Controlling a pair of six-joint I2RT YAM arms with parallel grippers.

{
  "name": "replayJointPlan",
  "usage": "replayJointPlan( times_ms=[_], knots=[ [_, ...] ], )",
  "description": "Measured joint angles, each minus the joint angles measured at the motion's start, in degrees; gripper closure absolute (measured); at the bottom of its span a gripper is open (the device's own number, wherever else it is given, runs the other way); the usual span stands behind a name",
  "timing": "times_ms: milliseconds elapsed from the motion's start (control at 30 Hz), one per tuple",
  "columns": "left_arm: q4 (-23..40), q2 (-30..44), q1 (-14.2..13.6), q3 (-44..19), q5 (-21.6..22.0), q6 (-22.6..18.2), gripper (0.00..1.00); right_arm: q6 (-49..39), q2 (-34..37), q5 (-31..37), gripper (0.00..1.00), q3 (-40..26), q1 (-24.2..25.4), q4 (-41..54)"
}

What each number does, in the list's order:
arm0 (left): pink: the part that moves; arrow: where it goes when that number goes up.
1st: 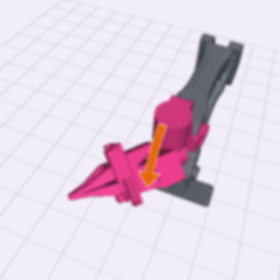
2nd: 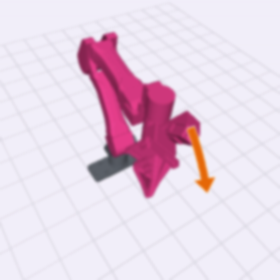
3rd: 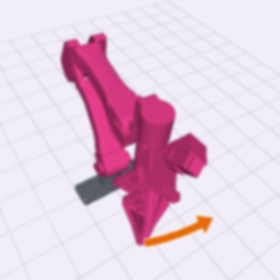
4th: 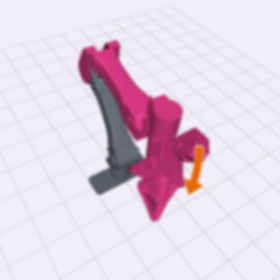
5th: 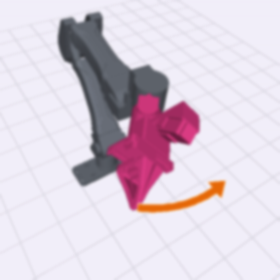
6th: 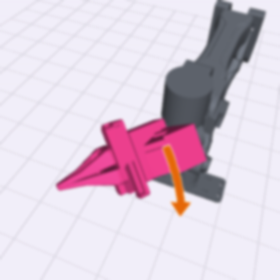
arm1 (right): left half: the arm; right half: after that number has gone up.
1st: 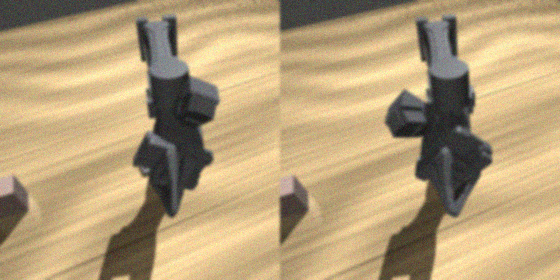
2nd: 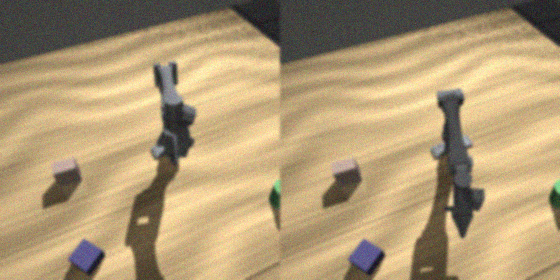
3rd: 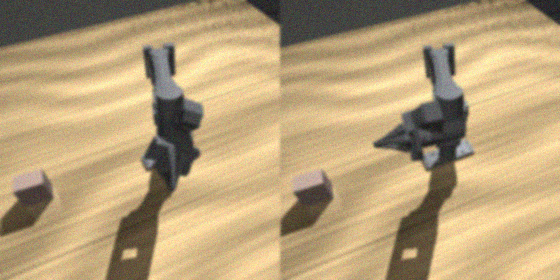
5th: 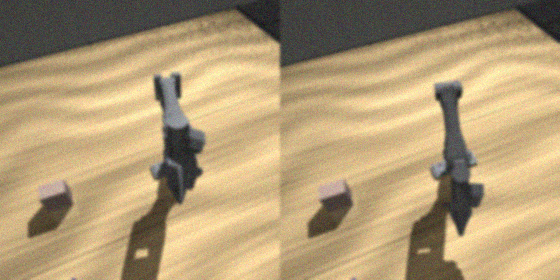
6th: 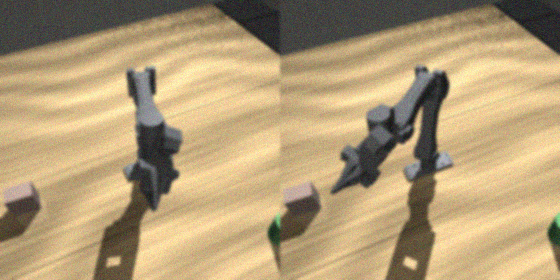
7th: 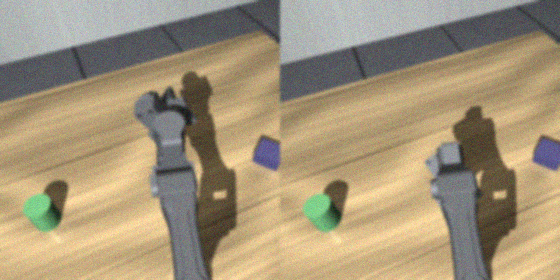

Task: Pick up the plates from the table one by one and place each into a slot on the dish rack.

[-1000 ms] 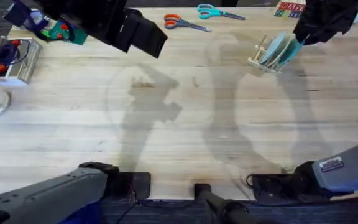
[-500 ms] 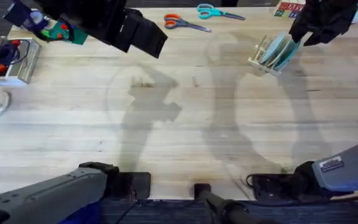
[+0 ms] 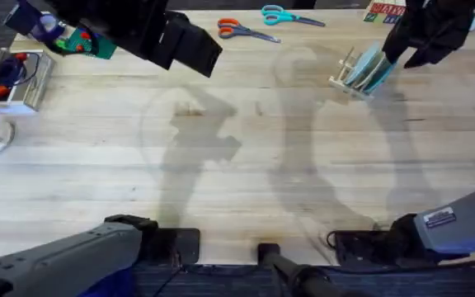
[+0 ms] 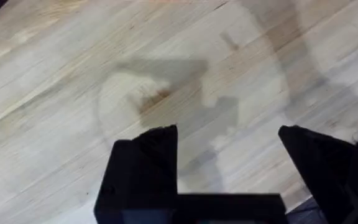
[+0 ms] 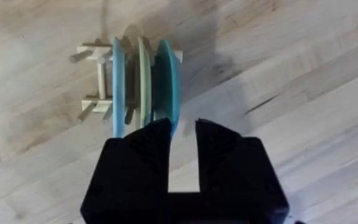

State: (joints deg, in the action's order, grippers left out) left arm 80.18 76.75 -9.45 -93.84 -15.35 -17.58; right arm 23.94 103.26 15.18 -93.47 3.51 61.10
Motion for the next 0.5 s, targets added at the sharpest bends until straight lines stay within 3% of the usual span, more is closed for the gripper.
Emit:
replayJointPlan(
  times_ms=[233,500],
  knots=[
    [0.0,0.0,0.0,0.0,0.0,0.0,0.007,0.0,-0.96,0.0,0.657,0.0,0.0,2.13],
    [0.0,0.0,0.0,0.0,0.0,0.02,0.007,0.0,-10.81,-0.36,0.614,0.0,0.0,1.81]
  ],
)
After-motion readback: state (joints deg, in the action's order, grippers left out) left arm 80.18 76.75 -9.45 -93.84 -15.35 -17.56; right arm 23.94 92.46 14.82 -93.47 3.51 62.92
